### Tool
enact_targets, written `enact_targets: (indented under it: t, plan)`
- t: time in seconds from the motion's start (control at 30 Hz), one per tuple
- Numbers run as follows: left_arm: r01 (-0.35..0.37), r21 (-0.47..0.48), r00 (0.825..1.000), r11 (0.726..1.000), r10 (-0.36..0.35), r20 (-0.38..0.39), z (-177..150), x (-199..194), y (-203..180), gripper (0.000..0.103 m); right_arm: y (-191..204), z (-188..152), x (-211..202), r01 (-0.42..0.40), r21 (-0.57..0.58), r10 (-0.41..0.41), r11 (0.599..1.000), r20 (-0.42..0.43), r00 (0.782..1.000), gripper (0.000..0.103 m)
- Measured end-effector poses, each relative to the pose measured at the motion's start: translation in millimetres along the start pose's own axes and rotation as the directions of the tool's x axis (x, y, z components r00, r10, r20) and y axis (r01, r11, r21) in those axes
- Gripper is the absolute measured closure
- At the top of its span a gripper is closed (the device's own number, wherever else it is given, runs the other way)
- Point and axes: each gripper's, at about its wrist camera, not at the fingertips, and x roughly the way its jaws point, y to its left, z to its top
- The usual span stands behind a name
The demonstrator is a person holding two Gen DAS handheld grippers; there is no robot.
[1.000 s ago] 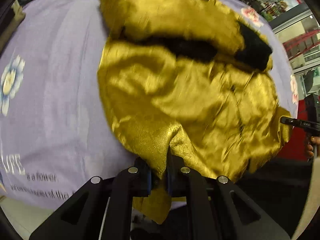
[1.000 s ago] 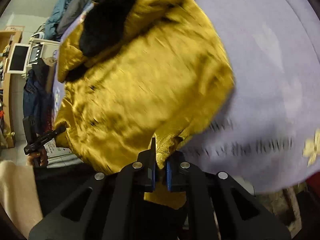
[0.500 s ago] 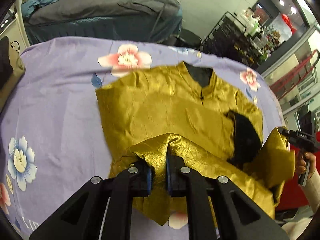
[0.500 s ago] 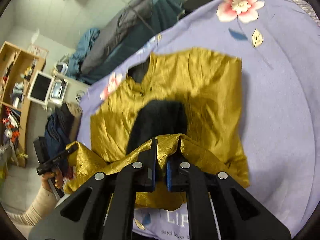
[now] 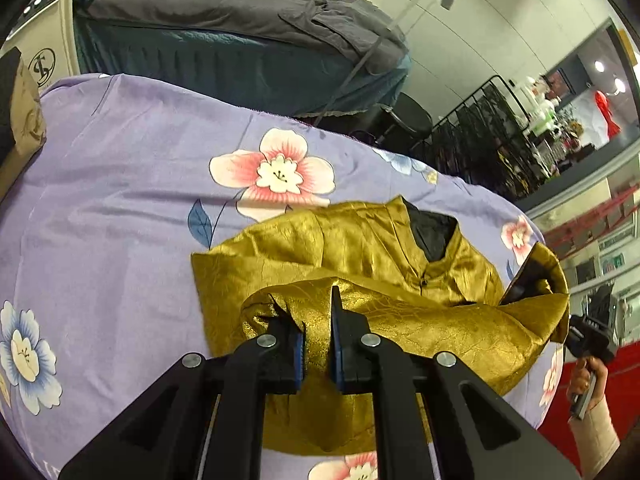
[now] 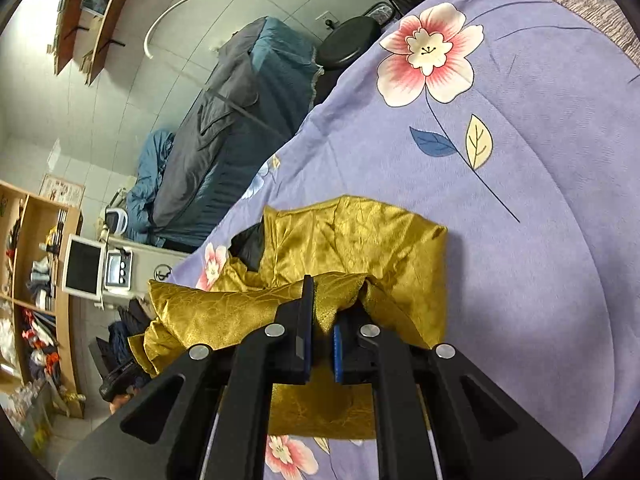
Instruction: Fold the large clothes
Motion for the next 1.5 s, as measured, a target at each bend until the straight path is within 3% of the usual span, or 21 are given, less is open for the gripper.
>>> enact_targets:
  t: [0.17,0.3,0.4,0.47,0.5,0.57,0.83,0.93,1.0,1.1,1.17,1.2,1.3,1.43,1.5]
  plan:
    - [-0.045,-0.048,0.998,0.998,0.044,-0.034,21.9,26.2,-5.8,0.088,-4.1,22.0,28.0,0.025,0.071,-0.026,0.997,0.01,1.0,0.095]
    - [-0.019,-0.16,0.999,0.987,0.012,-0.045,29.5,29.0,4.0,0.078,-10.5,29.6,50.9,0.092,0.102,-0.092,0.991,-0.008,0.996,0.095]
    - [0.015,-0.226,1.0,0.974,-0.019,-0.013,30.8,19.3,14.2,0.054,-17.0,29.8,65.6,0.13,0.11,-0.128,0.985,-0.026,0.991,0.095]
    - [-0.027,-0.238,0.998,0.971,0.039,0.048,31.7,3.3,20.7,0.024,-21.0,29.0,72.8,0.15,0.113,-0.147,0.982,-0.037,0.988,0.095]
    - [-0.05,-0.243,0.995,0.969,0.071,0.077,32.3,-4.4,23.4,0.02,-24.0,28.6,76.8,0.161,0.119,-0.157,0.98,-0.043,0.987,0.095]
    - [-0.057,-0.269,0.988,0.961,0.093,0.123,32.2,-21.0,34.0,0.019,-28.3,28.6,82.9,0.168,0.13,-0.162,0.977,-0.054,0.985,0.095]
    - [-0.147,-0.23,0.982,0.962,0.17,0.084,3.9,-30.0,43.2,0.019,-31.9,28.5,92.7,0.175,0.165,-0.166,0.971,-0.066,0.984,0.087]
    - [-0.163,-0.212,0.983,0.964,0.177,0.049,-14.8,-21.6,40.5,0.019,-30.6,29.3,87.8,0.137,0.198,-0.128,0.971,-0.056,0.99,0.066]
    - [-0.161,-0.202,0.985,0.966,0.17,0.03,-27.6,-16.7,35.5,0.019,-29.1,29.6,80.3,0.105,0.225,-0.101,0.969,-0.025,0.995,0.043]
    - [-0.173,-0.172,0.984,0.97,0.179,0.02,-39.9,-11.9,26.5,0.019,-22.7,30.0,66.7,0.107,0.275,-0.12,0.955,0.03,0.992,0.041]
    - [-0.188,-0.137,0.981,0.972,0.192,0.013,-46.0,-7.9,18.5,0.019,-9.3,27.9,58.4,0.229,0.253,-0.252,0.94,0.062,0.966,0.041]
    - [-0.189,-0.125,0.982,0.974,0.191,0.006,-48.4,-5.5,15.3,0.019,3.6,24.8,56.0,0.333,0.223,-0.356,0.916,0.071,0.932,0.041]
    - [-0.191,-0.095,0.982,0.977,0.19,-0.014,-54.4,-1.9,6.8,0.019,45.0,11.8,63.8,0.546,0.116,-0.553,0.829,0.032,0.833,0.035]
    - [-0.208,-0.04,0.978,0.977,0.207,-0.032,-57.1,1.0,-5.6,0.019,81.0,-9.1,81.1,0.563,0.037,-0.563,0.826,-0.022,0.826,0.034]
    - [-0.225,0.003,0.974,0.974,0.225,-0.036,-57.0,0.6,-13.4,0.019,101.7,-20.5,87.1,0.579,-0.026,-0.579,0.815,0.011,0.815,0.034]
